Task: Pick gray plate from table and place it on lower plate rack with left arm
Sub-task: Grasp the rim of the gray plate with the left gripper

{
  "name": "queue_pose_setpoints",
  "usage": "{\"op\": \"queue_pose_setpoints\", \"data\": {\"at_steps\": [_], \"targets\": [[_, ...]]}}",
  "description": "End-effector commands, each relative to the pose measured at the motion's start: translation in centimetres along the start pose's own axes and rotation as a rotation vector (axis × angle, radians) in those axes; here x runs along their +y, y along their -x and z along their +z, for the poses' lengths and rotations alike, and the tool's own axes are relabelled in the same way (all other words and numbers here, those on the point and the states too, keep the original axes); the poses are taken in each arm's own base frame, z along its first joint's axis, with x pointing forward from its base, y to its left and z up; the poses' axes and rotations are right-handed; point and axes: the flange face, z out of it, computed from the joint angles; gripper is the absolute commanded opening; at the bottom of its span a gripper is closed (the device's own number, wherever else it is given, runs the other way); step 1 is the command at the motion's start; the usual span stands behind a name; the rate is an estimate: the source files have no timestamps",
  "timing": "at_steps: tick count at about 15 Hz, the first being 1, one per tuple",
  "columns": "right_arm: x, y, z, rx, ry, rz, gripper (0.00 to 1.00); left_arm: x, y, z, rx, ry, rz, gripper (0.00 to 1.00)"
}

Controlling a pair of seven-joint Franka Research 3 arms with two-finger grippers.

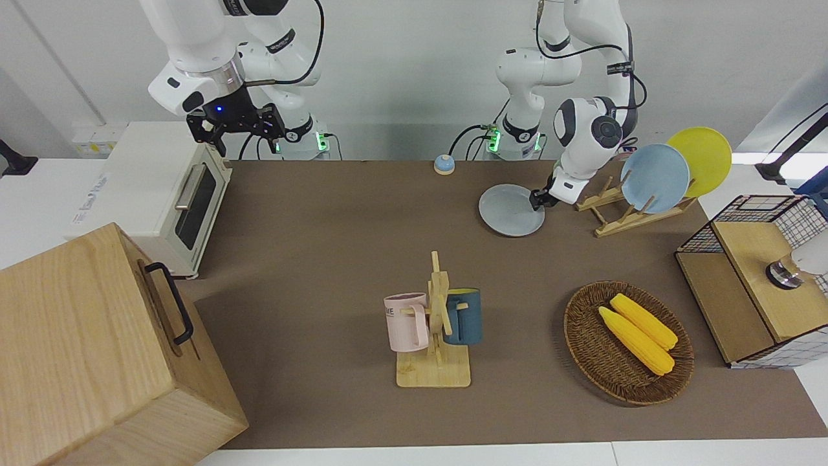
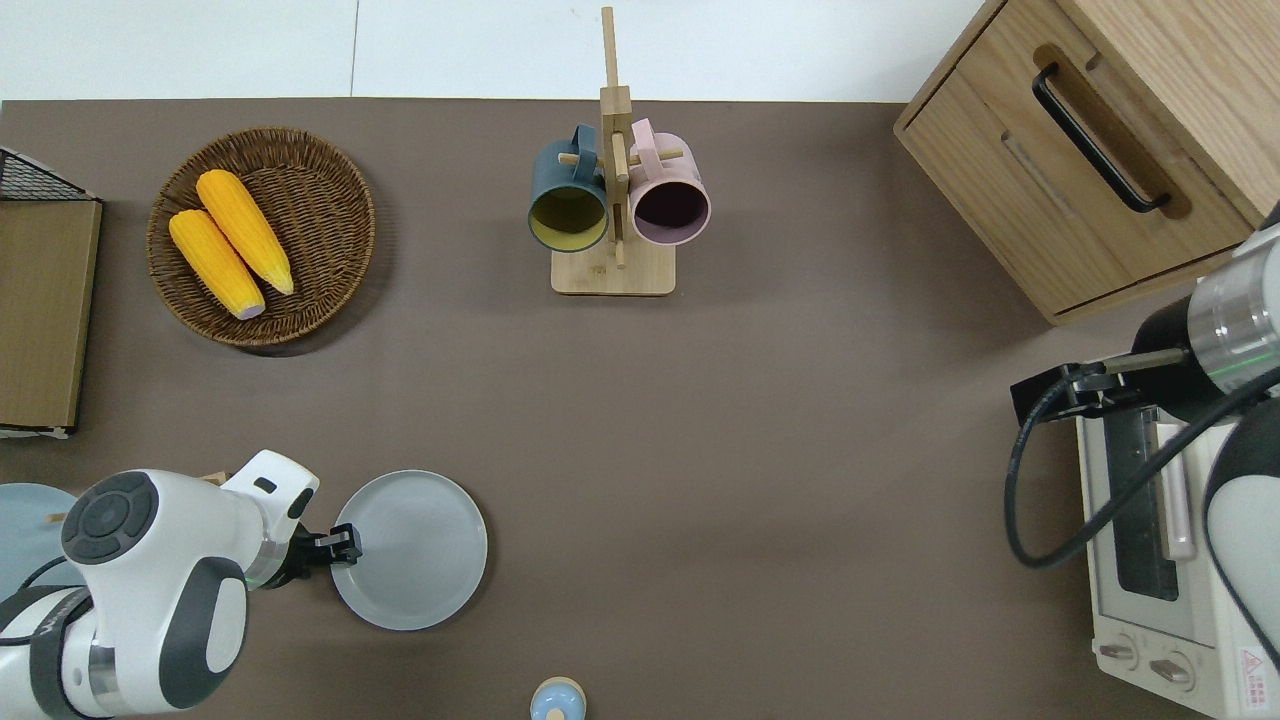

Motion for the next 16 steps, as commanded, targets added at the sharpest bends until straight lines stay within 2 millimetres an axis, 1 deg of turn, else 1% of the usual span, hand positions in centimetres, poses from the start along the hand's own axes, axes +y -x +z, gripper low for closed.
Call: {"op": "queue_pose_setpoints", "data": {"at_steps": [1, 2, 7, 8, 12, 13, 14, 16], "targets": [[0.21, 0.29, -0.43, -0.003, 0.007, 0.017, 0.983, 0.47, 0.12, 0.13, 0.008, 0.012, -0.014, 0.48], [0.21, 0.29, -0.43, -0.003, 0.007, 0.017, 0.983, 0.39, 0.12, 0.32, 0.004, 0.011, -0.015, 0.44], [0.21, 0.29, -0.43, -0.003, 0.007, 0.017, 0.983, 0.40, 0.08, 0.32, 0.004, 0.011, -0.015, 0.34], [0.21, 0.29, -0.43, -0.003, 0.007, 0.017, 0.983, 0.40, 0.08, 0.32, 0.004, 0.011, -0.015, 0.28], [0.21, 0.29, -0.43, -0.003, 0.007, 0.017, 0.983, 0.40, 0.07, 0.38, 0.002, 0.011, -0.015, 0.10], [0.21, 0.29, -0.43, -0.003, 0.007, 0.017, 0.983, 0.40, 0.07, 0.38, 0.002, 0.011, -0.014, 0.02], [0.21, 0.29, -0.43, -0.003, 0.007, 0.017, 0.983, 0.40, 0.07, 0.38, 0.002, 0.011, -0.014, 0.00], [0.21, 0.29, -0.43, -0.003, 0.007, 0.017, 0.983, 0.40, 0.08, 0.32, 0.004, 0.011, -0.014, 0.00]]}}
